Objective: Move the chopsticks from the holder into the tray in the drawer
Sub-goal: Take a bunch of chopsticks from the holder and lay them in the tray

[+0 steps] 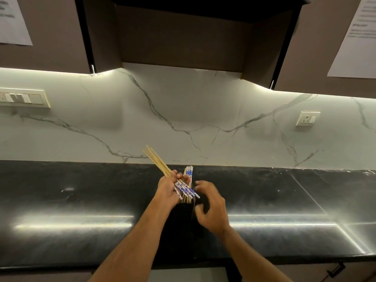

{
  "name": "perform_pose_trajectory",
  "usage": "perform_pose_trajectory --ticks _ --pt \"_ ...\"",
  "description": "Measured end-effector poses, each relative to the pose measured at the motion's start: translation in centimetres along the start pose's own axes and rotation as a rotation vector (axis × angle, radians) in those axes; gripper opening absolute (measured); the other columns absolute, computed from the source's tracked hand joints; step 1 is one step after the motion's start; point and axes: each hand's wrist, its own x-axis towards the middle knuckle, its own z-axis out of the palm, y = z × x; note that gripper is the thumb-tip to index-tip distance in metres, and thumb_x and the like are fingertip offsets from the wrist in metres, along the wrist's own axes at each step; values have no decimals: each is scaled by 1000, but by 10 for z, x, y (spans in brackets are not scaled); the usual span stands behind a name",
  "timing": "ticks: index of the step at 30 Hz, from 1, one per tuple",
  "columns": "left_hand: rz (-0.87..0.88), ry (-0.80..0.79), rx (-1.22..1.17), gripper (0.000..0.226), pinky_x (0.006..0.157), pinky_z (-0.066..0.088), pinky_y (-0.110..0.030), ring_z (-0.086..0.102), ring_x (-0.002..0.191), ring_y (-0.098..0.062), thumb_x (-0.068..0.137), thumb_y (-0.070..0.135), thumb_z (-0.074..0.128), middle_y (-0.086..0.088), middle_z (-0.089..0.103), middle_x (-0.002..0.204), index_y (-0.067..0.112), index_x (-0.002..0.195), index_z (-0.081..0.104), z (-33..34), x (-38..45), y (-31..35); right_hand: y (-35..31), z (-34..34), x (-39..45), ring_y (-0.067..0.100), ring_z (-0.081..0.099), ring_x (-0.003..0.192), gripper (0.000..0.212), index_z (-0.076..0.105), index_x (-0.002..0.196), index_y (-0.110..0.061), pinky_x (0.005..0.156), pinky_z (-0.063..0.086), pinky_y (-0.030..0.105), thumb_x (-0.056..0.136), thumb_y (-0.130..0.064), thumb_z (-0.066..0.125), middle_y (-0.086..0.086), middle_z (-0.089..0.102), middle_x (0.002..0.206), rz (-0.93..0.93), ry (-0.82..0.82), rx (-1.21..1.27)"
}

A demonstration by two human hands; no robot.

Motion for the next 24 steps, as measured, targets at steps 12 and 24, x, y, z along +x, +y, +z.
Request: perform_pose_trajectory --ticks 12,24 --pt "99 -30 227 26 91 60 -47 66 72 -19 105 24 52 -8 67 77 8 111 70 1 -9 -53 -23 50 40 40 77 91 69 69 109 6 87 56 51 106 -51 30 26 76 102 1216 711 1777" --pt "-59 -360 471 21 70 51 -36 56 69 -19 105 15 49 -10 58 83 2 120 57 -32 -28 -46 -18 0 50 23 65 59 44 69 110 -4 44 49 29 102 -44 54 20 77 100 1083 80 914"
